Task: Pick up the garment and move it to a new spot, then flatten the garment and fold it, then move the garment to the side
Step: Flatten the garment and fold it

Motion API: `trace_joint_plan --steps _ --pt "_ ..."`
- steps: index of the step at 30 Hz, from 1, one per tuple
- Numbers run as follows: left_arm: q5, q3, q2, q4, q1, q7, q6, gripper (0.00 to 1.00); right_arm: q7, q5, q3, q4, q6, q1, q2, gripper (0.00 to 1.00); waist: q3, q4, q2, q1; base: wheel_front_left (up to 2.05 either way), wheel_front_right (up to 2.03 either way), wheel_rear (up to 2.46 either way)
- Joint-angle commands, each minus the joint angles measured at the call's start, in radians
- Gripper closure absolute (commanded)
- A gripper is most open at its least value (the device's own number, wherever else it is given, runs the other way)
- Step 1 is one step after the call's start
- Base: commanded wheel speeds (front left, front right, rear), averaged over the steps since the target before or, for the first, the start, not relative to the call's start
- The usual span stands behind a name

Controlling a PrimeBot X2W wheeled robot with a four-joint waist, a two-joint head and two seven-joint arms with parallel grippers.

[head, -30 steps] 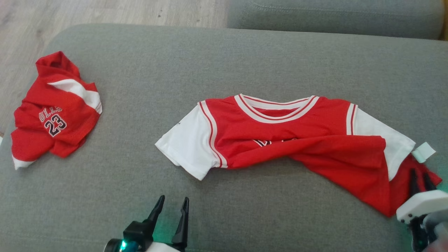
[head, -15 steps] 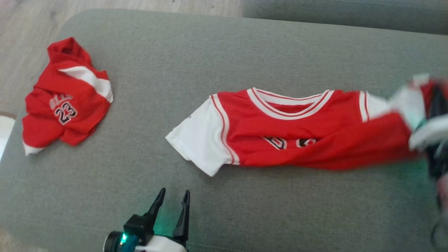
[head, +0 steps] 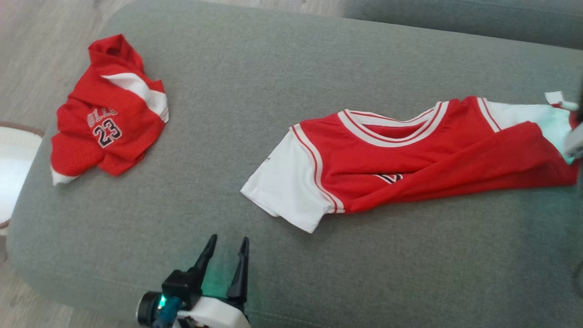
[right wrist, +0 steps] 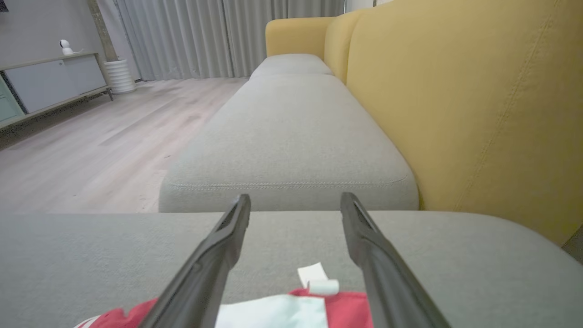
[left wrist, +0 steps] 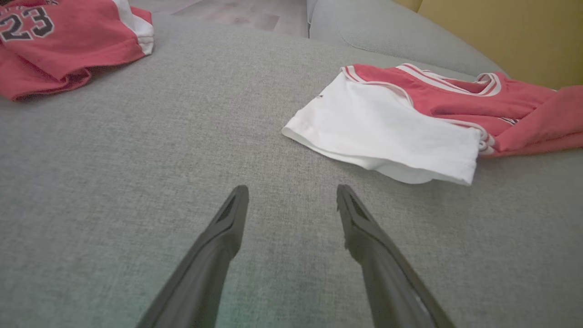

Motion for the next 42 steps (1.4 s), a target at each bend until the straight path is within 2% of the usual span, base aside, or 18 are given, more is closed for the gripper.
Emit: trace_joint_plan --steps 1,6,12,19,29,30,31,32,33,38,42 --pt "0.003 0.042 0.002 -0.031 -0.01 -0.006 0.008 0.0 -0.012 0.014 0.02 -0.053 -0.001 0.053 0.039 0.0 -0.007 -0.016 0.0 0.0001 0.0 0.0 0.0" --pt "0.022 0.065 0.002 -0.042 -0.012 -0.006 0.007 0.0 -0.013 0.089 0.064 -0.162 -0.001 0.215 0.126 0.0 -0.012 -0.047 0.0 0.0001 0.0 0.0 0.0" --pt "0.035 0.072 0.002 -0.05 -0.023 -0.006 0.001 0.0 -0.013 0.174 0.117 -0.207 -0.001 0.335 0.163 0.0 -0.008 -0.065 0.0 0.0001 0.0 0.0 0.0" --pt "0.044 0.068 0.002 -0.053 -0.025 -0.006 -0.003 0.0 -0.013 0.229 0.135 -0.242 -0.001 0.338 0.171 0.0 -0.007 -0.058 0.0 0.0001 0.0 0.0 0.0" --pt "0.044 0.071 0.002 -0.059 -0.026 -0.006 -0.001 0.0 -0.013 0.285 0.108 -0.21 -0.001 0.284 0.173 0.0 0.01 -0.03 0.0 0.0001 0.0 0.0 0.0" --pt "0.044 0.072 0.002 -0.061 -0.026 -0.006 0.0 0.0 -0.013 0.287 0.106 -0.214 -0.001 0.278 0.174 0.26 0.011 -0.029 0.0 0.0001 0.0 0.0 0.0" --pt "0.044 0.072 0.002 -0.062 -0.026 -0.006 0.001 0.0 -0.013 0.286 0.103 -0.221 -0.001 0.274 0.175 0.57 0.012 -0.03 0.0 0.0001 0.0 0.0 0.0" --pt "0.044 0.073 0.002 -0.063 -0.026 -0.006 0.001 0.0 -0.013 0.282 0.103 -0.227 -0.001 0.273 0.175 0.93 0.012 -0.031 0.0 0.0001 0.0 0.0 0.0" --pt "0.044 0.074 0.002 -0.063 -0.025 -0.006 0.002 0.0 -0.013 0.281 0.102 -0.229 -0.001 0.274 0.177 1.0 0.01 -0.034 0.0 0.0001 0.0 0.0 0.0" --pt "0.045 0.085 0.002 -0.058 -0.012 -0.006 0.004 0.0 -0.013 0.292 0.085 -0.248 -0.001 0.304 0.193 1.0 -0.019 -0.065 0.0 0.0001 0.0 0.0 0.0" --pt "0.046 0.1 0.002 -0.057 0.003 -0.006 0.004 0.0 -0.014 0.311 0.054 -0.308 -0.001 0.358 0.209 1.0 -0.06 -0.111 0.0 0.0001 0.0 0.0 0.0"
